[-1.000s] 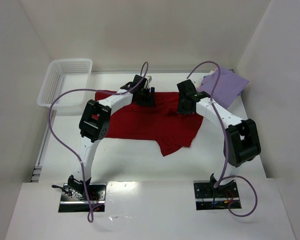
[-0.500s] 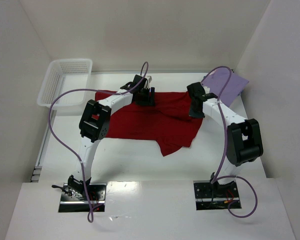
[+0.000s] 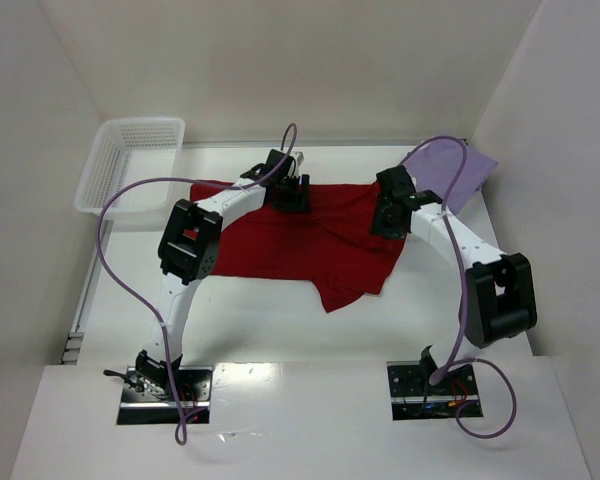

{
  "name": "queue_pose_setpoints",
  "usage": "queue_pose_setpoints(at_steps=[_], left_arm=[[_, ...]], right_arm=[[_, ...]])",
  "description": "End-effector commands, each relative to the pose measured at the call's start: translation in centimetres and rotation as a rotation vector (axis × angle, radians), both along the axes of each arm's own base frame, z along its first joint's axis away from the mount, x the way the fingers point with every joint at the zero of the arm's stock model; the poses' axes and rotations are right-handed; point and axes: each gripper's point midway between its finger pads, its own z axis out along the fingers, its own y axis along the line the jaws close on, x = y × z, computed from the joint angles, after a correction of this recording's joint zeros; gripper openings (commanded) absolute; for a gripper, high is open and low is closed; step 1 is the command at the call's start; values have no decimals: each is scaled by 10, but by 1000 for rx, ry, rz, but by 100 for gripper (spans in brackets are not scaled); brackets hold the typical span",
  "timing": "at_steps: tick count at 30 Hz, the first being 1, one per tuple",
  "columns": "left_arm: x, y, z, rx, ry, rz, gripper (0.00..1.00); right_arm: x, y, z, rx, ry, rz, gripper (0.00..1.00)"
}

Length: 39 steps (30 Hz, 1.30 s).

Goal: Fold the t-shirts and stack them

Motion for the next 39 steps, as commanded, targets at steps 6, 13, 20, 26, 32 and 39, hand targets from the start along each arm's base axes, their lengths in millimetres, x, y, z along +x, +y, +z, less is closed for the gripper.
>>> queue_pose_setpoints(at_steps=[6,13,20,26,32,39], left_arm=[[-24,14,-55,70,141,5,73],[-24,15,-55,74,138,-2,73],[-21,19,-55,74,138,7,73],[-25,19,-58,71,150,2,73],[-25,19,-58,71,150,2,73],[-28,19,-58,72,158,-11,73]], right_arm=[[-22,55,-9,155,-16,61,40],[-15,43,-35,85,-1,-6,40],[11,46,-44,55,-25,-27,44],[24,39,-46,-3,-48,-43,47],[36,31,-53,-59,-61,-76,50],[50,33,-61,-84,-65,-71,50]])
